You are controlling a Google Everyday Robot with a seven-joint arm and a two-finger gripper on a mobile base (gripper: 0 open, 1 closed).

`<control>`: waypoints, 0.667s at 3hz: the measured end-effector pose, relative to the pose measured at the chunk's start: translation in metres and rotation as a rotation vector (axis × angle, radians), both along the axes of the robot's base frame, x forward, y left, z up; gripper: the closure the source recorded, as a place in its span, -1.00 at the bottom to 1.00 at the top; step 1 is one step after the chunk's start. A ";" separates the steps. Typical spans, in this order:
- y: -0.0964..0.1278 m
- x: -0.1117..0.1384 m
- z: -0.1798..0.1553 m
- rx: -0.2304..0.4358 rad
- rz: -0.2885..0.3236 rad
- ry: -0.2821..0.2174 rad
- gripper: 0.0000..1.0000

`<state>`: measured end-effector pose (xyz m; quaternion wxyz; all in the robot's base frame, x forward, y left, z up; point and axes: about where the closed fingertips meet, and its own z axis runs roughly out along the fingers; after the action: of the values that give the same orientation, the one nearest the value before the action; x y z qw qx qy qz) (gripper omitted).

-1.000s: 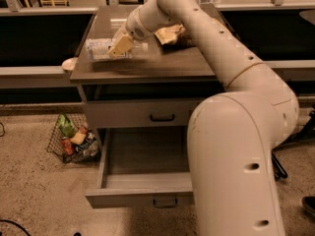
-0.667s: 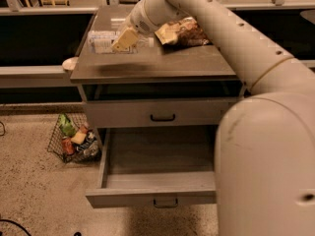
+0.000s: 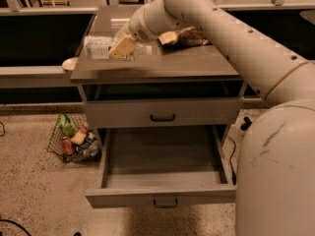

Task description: Place blue plastic bottle into middle drawer

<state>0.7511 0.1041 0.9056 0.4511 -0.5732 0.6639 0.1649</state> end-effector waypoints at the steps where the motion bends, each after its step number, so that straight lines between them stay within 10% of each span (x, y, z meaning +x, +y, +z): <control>1: 0.000 -0.023 0.000 -0.040 -0.002 0.002 1.00; 2: -0.009 -0.087 0.006 -0.105 -0.054 0.011 1.00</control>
Offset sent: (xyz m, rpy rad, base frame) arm -0.1511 -0.0183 -0.0161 -0.1946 0.0619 -0.0848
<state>0.6645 0.0947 0.9120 0.4213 -0.5770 0.6892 0.1207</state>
